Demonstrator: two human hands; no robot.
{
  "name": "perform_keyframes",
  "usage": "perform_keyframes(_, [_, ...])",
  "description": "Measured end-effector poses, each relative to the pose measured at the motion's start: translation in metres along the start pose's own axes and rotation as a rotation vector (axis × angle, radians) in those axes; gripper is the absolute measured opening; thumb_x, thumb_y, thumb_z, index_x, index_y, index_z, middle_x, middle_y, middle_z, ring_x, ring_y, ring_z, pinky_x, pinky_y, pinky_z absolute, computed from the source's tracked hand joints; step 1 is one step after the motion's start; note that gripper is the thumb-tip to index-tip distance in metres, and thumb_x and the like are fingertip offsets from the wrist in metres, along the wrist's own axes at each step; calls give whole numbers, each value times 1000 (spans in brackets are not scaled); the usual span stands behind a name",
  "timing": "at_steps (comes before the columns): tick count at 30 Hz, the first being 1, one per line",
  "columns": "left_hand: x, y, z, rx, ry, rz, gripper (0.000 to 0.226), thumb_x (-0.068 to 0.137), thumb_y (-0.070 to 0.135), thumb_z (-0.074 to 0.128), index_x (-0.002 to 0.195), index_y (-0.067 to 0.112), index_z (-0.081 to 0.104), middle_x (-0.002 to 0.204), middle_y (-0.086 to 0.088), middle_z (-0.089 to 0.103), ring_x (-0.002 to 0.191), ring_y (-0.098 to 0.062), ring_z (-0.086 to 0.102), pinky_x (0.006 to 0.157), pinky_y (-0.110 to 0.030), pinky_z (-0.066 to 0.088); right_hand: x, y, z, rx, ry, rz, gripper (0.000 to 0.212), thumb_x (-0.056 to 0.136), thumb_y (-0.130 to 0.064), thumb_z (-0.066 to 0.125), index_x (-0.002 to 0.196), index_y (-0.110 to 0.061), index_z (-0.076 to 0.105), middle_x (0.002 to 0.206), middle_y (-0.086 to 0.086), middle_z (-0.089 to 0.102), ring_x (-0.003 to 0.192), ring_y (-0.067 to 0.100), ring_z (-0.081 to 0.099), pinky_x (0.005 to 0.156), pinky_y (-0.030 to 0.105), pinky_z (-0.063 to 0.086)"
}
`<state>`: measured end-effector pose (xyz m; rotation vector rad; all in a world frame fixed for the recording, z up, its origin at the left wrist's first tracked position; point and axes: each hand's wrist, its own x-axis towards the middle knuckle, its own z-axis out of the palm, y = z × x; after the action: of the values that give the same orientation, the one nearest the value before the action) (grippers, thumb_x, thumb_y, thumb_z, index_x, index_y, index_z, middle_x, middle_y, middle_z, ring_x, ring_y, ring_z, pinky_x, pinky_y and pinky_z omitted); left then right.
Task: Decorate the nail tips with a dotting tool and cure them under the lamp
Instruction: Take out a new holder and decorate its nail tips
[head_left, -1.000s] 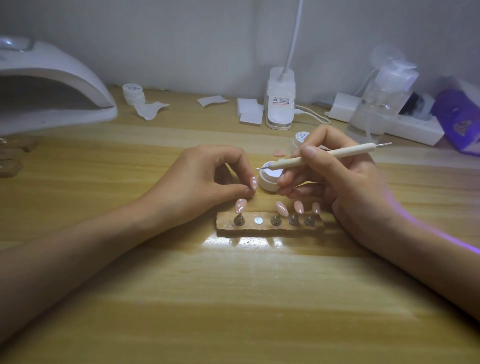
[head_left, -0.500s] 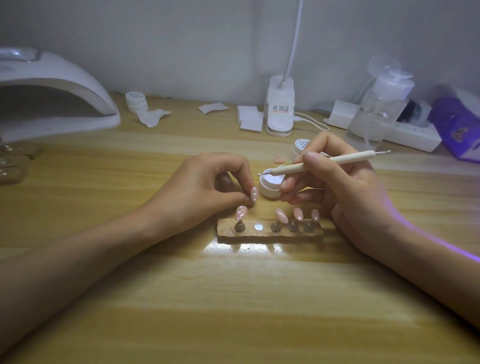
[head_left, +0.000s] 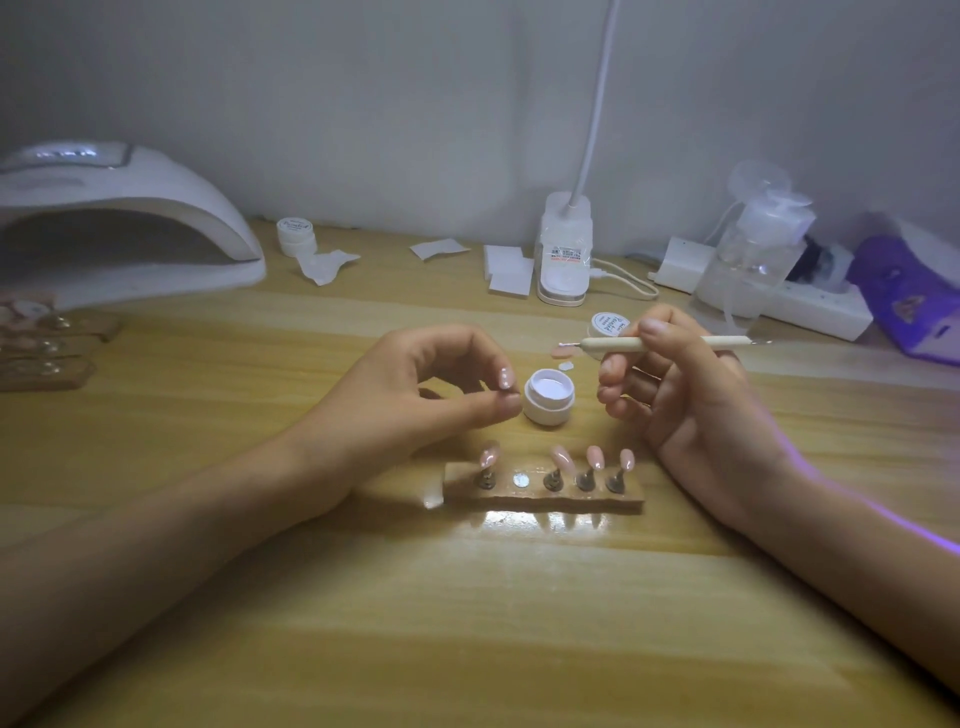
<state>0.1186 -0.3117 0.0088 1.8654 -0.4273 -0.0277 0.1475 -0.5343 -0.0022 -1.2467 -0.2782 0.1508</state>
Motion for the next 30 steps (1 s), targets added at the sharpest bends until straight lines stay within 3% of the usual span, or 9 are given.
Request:
perform_keyframes(2, [-7, 5, 3, 27, -17, 27, 15, 77, 34, 79, 75, 30, 64, 90, 6, 70, 72, -11, 57, 67, -26, 45, 1, 0, -1, 26, 18, 12, 12, 86, -27, 55, 80, -19, 49, 67, 1, 64, 60, 11, 61, 57, 19, 51])
perform_keyframes(4, [-12, 9, 8, 60, -63, 84, 11, 78, 33, 75, 75, 31, 65, 94, 4, 67, 70, -14, 56, 62, -21, 40, 1, -1, -1, 58, 35, 21, 11, 84, -27, 55, 81, -19, 49, 66, 0, 63, 59, 10, 61, 57, 18, 51])
perform_keyframes(6, [-17, 9, 15, 107, -104, 142, 13, 80, 21, 76, 76, 27, 66, 92, 6, 65, 86, -11, 62, 64, -13, 41, 1, -1, -1, 102, 58, 31, 10, 84, -27, 56, 81, -19, 50, 65, 0, 62, 57, 9, 61, 56, 17, 51])
perform_keyframes(9, [-22, 4, 22, 137, -99, 137, 18, 81, 10, 78, 77, 24, 67, 95, 5, 62, 96, -19, 61, 74, -22, 49, 1, -3, -2, 154, 87, 51, 10, 82, -27, 58, 82, -19, 52, 64, -1, 61, 56, 8, 60, 54, 16, 52])
perform_keyframes(14, [-22, 1, 21, 229, -48, 119, 26, 81, 9, 76, 74, 31, 62, 91, 4, 60, 75, -9, 54, 66, -11, 38, 2, -3, -3, 165, 101, 72, 12, 81, -28, 58, 84, -19, 50, 64, -1, 60, 55, 7, 60, 53, 16, 51])
perform_keyframes(21, [-20, 1, 19, 240, -61, 78, 20, 80, 9, 75, 74, 25, 64, 74, 10, 58, 61, -2, 49, 59, -9, 35, 2, -6, -2, 237, 145, 78, 9, 79, -26, 58, 79, -17, 55, 62, -1, 58, 52, 7, 56, 51, 14, 50])
perform_keyframes(30, [-20, 2, 17, 206, -105, 62, 23, 81, 3, 74, 74, 22, 64, 68, 17, 57, 56, -1, 49, 57, -6, 35, 5, -9, -5, 388, 231, 78, 11, 79, -23, 58, 85, -13, 58, 63, -2, 56, 50, 6, 53, 48, 13, 47])
